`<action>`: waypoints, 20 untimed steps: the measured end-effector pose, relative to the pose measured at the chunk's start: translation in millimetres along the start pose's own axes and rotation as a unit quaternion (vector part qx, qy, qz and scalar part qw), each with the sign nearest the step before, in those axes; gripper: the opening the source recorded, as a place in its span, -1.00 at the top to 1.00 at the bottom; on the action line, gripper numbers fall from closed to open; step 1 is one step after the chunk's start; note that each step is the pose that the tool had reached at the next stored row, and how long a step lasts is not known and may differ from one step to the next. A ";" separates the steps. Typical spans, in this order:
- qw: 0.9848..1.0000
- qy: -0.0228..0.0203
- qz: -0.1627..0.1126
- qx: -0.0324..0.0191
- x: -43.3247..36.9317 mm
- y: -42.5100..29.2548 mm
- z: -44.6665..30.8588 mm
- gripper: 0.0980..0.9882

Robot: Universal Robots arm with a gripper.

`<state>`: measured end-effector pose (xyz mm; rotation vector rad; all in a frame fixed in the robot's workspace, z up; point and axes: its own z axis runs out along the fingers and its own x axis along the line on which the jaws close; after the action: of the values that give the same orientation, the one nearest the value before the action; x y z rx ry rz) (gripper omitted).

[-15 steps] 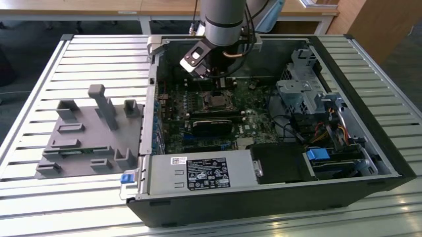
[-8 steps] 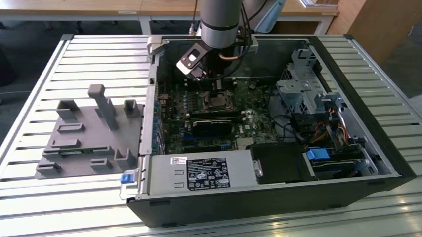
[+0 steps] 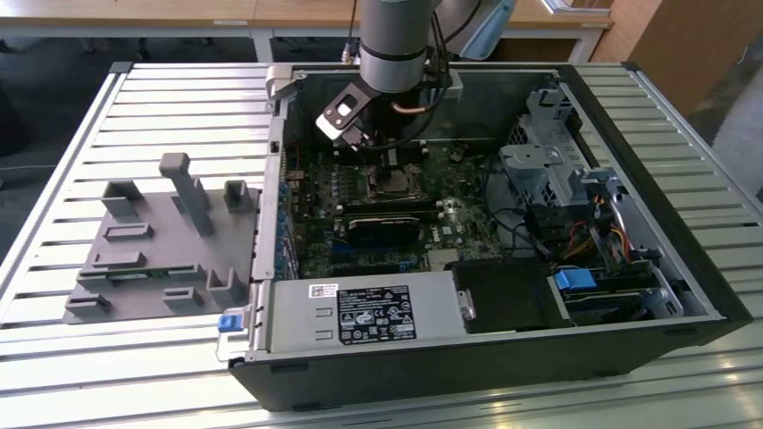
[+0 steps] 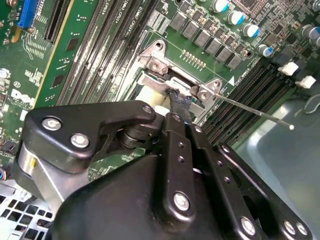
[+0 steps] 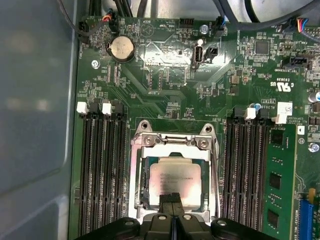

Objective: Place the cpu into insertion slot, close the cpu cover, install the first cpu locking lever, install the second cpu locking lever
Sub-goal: 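Close the cpu cover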

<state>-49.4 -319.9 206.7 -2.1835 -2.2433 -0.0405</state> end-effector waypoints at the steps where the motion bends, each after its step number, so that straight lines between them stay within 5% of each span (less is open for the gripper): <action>1: 1.000 0.000 0.000 0.000 0.0 -0.1 0.7 0.98; 14: 1.000 0.000 0.000 0.000 -0.2 3.0 7.7 0.98; 20: 1.000 0.001 0.000 -0.001 0.2 6.0 3.2 0.98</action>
<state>-43.4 -319.5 203.5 -2.1833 -2.2430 -0.0431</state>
